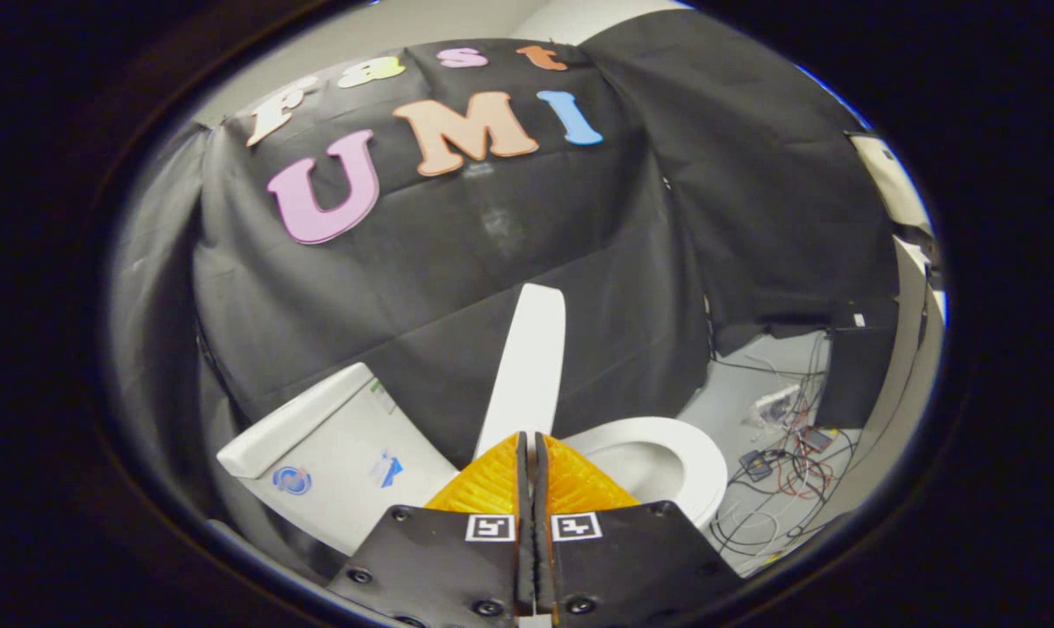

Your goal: Open the toilet lid.

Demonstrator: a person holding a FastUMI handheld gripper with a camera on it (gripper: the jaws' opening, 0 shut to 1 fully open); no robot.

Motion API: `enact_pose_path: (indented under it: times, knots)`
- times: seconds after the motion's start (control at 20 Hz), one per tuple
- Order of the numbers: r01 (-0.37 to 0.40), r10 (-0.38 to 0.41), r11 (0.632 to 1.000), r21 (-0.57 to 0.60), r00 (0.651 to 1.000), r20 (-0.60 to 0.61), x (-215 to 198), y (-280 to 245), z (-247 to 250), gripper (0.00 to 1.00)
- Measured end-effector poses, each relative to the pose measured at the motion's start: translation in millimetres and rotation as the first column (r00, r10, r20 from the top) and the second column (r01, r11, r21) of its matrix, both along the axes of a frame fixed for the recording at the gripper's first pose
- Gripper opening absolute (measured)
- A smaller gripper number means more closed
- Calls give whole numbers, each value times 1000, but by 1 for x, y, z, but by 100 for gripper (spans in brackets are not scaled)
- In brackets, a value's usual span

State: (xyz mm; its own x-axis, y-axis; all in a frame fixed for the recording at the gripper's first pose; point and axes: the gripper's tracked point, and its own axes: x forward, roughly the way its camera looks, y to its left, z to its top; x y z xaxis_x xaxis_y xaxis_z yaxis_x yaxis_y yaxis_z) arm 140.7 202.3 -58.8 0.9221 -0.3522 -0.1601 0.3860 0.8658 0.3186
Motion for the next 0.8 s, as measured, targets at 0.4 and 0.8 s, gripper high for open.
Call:
enact_pose_path:
  times: [0.4,0.8]
  knots:
    - [-539,551,830,-139,831,69,70,193,57,1]
    - [-793,786,548,-265,597,-160,82,223,22,1]
